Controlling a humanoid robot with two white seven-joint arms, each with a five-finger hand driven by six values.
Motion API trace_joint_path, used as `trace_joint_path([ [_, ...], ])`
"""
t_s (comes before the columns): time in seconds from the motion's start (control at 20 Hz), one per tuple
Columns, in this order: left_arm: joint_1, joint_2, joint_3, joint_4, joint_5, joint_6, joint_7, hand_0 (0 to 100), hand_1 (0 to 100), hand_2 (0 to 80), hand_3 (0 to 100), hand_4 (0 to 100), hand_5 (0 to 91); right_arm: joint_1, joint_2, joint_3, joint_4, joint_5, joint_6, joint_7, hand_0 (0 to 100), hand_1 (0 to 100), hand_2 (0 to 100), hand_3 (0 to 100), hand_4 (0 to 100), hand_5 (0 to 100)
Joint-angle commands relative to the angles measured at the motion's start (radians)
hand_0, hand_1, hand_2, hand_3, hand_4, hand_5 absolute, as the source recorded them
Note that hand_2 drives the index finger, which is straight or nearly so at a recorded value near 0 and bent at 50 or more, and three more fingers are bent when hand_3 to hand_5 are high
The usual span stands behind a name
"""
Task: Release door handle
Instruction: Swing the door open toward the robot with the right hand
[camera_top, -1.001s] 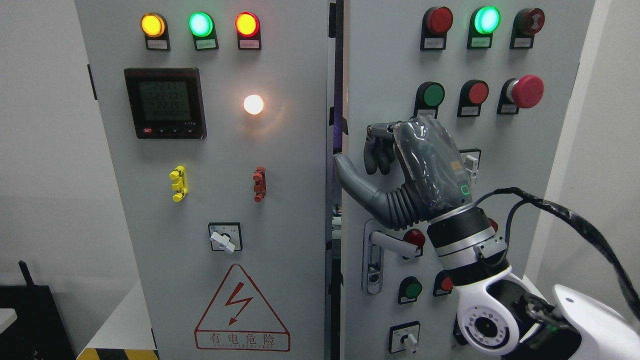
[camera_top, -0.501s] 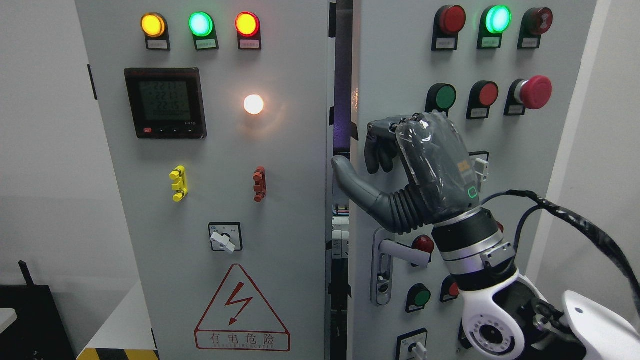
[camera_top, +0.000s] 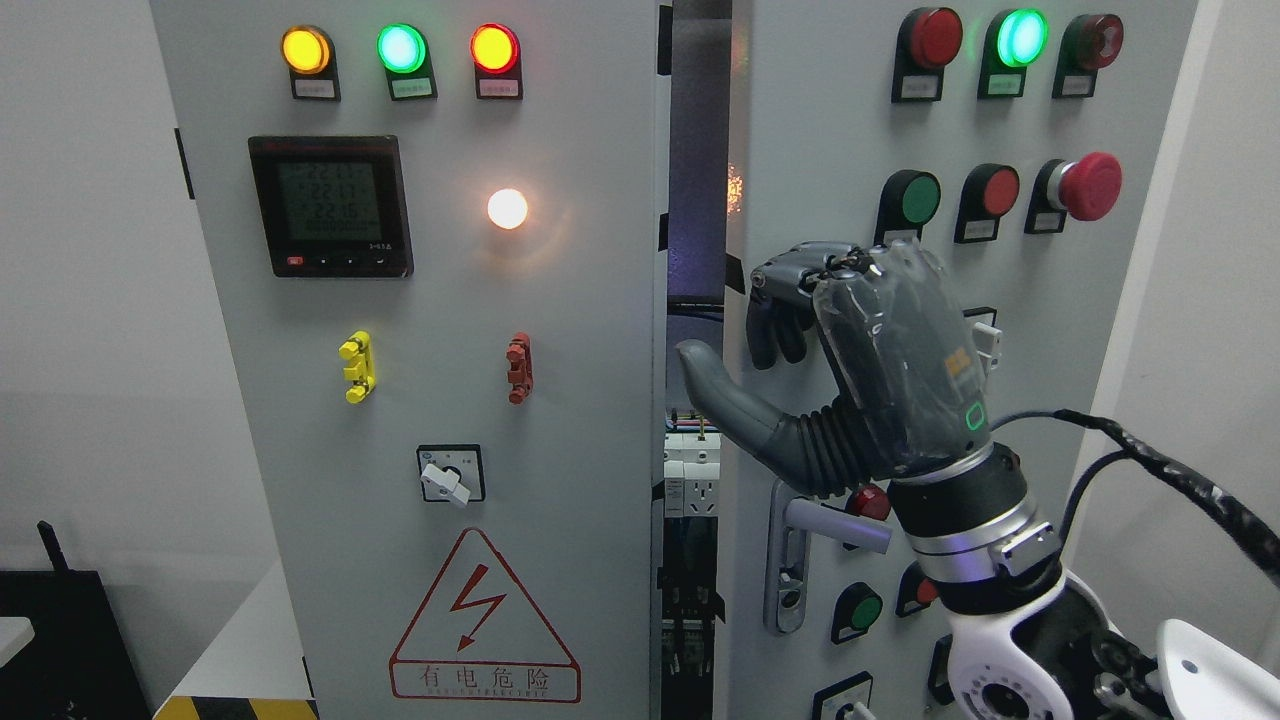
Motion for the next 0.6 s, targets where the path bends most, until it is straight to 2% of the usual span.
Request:
trace_joint_path([
  [0.0, -0.003, 0.000, 0.002, 0.009, 0.000, -0.002, 0.000, 12, 39, 0.0, 0, 0, 0.0, 0.065, 0.007, -0.172, -0.047, 0.055, -0.015, 0.001, 39, 39, 84, 100, 98, 99],
  [0.3, -0.003, 0.000, 0.002, 0.009, 0.000, 0.000, 0.000, 12, 39, 0.0, 0, 0, 0.0, 0.100, 0.013, -0.276, -0.093, 0.096, -0.085, -0.005, 39, 39, 84, 100, 100, 99],
  [0.55, -0.003, 0.000, 0.002, 0.009, 0.000, -0.002, 0.000, 12, 39, 0.0, 0, 0, 0.0, 0.117, 0.076, -0.370, -0.094, 0.121, -0.166, -0.009, 39, 38, 85, 100, 100, 99],
])
